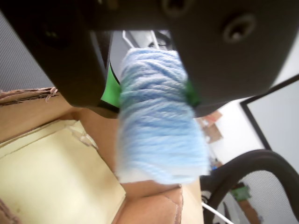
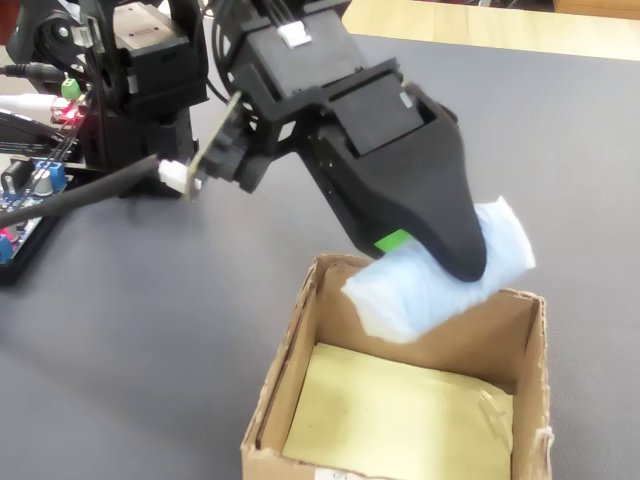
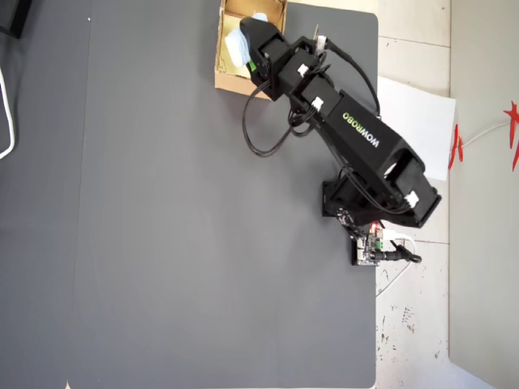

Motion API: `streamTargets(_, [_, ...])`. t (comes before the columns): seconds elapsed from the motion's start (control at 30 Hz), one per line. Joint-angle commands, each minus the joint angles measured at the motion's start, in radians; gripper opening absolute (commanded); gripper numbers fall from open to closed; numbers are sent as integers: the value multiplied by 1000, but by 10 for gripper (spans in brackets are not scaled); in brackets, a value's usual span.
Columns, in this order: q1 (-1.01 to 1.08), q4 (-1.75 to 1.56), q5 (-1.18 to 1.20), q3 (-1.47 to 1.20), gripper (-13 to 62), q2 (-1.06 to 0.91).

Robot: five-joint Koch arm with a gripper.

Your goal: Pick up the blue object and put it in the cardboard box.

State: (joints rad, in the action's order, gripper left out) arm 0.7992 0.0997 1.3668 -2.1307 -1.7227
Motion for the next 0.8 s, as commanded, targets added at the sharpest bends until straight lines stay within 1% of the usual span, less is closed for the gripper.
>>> streamTargets(0.0, [2, -31, 23, 72, 310, -17])
streamTargets(0.13, [5, -31, 25, 67, 335, -20])
streamTargets(0.4, [-38, -41, 32, 35, 337, -84])
streamTargets(0.77, [-391, -103, 138, -193, 337, -337])
